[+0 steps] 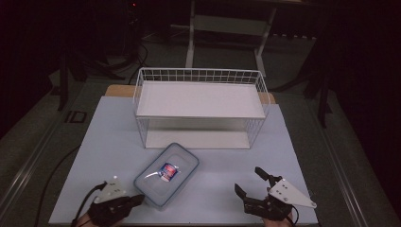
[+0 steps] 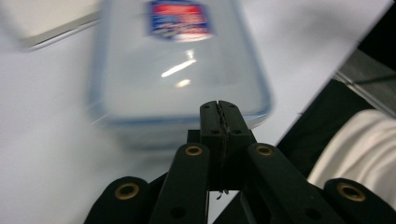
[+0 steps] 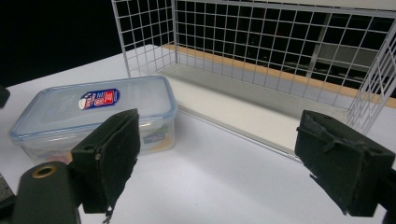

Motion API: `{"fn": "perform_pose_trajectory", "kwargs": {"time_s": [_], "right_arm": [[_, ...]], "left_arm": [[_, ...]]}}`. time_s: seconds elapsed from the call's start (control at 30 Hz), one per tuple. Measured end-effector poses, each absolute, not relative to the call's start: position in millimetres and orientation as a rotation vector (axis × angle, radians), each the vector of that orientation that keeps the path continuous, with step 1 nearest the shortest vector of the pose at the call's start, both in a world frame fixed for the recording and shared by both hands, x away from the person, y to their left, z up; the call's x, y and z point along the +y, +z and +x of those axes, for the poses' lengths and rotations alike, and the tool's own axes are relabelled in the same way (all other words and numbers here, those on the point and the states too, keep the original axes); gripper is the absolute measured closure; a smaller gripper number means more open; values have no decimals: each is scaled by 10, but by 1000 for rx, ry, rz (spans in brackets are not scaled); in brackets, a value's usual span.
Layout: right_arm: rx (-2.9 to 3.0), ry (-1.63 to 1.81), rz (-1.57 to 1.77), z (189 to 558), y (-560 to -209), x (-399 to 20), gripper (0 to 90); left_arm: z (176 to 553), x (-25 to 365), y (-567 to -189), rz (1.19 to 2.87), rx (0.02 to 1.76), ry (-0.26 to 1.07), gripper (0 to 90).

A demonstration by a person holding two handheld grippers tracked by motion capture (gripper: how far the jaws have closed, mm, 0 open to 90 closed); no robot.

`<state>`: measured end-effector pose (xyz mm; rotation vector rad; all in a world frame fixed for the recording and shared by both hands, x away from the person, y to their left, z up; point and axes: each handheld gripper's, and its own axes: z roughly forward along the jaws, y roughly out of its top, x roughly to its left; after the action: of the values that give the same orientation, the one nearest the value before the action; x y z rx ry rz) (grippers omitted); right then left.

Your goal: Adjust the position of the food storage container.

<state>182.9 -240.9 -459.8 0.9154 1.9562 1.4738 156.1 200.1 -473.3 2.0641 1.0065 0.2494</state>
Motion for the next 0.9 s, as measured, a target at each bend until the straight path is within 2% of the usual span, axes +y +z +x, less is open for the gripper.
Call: {"fn": "perform_pose_trajectory", "kwargs": {"time_s": [0.1, 0.23, 0.57, 0.9], "right_arm": [[1960, 1473, 911, 1841, -4601, -2388, 139], [1967, 1477, 908, 1863, -4604, -2364, 139], [1971, 1488, 894, 1894, -4599, -2360, 139], [1969, 1491, 889, 1884, -4593, -2354, 139]], "left_arm": [[1555, 2157, -4830, 2057, 1106, 245, 894], [1636, 2169, -4975, 2054, 1170, 207, 894], [1853, 1990, -5214, 2127, 1199, 168, 894], [2058, 2053, -5238, 2074, 1248, 178, 894]]}}
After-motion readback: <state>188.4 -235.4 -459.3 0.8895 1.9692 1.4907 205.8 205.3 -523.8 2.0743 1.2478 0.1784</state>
